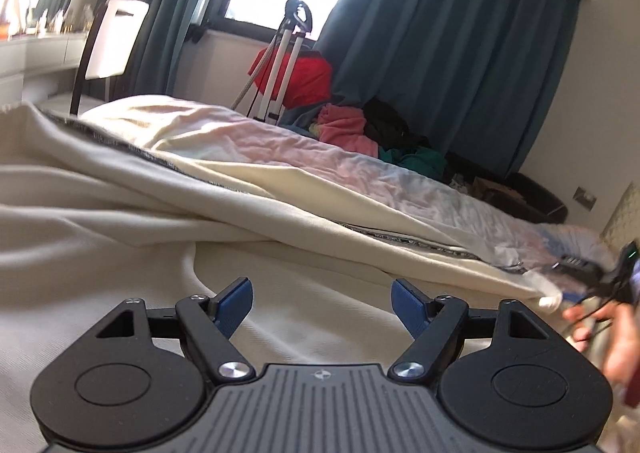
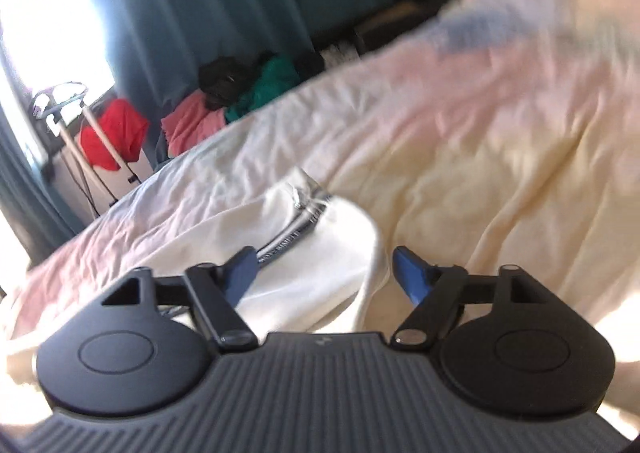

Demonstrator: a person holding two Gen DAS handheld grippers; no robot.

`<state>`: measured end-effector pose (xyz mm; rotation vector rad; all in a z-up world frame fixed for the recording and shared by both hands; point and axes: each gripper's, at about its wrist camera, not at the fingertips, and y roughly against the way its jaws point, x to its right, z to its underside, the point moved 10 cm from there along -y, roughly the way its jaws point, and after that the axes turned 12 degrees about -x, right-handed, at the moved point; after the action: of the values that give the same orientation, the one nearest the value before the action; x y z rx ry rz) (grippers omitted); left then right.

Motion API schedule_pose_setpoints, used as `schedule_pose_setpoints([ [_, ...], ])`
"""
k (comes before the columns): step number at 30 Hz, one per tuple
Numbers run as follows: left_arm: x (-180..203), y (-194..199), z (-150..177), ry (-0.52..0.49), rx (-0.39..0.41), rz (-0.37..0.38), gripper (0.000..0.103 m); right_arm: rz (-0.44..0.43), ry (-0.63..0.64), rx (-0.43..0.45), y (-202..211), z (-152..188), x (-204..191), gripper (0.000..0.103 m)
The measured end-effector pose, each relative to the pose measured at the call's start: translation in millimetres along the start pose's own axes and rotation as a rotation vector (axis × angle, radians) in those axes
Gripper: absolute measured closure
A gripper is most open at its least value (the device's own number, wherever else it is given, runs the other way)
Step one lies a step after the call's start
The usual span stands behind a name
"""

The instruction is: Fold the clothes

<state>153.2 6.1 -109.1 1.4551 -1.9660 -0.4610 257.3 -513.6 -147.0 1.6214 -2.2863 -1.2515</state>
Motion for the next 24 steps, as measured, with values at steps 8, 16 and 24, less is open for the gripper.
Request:
schedule_pose_setpoints([
  [8,11.7,39.3,5.8,-0.046,-0.002,-0.063,0.025,-0.076,0.228,0.034,107.9,44.8,-73.7,0.023],
  [16,22.8,87.1,13.6,-0.091,0.004,-0.112,0.02,-0.249,0.403,0.027,213.4,114.1,-132.9,0.023],
  [24,22.8,110.8,34.9,-0.138,-0.009,-0.124,0.008,-0.27,0.464,0.036,235.0,141.2,-154.4,0.023],
])
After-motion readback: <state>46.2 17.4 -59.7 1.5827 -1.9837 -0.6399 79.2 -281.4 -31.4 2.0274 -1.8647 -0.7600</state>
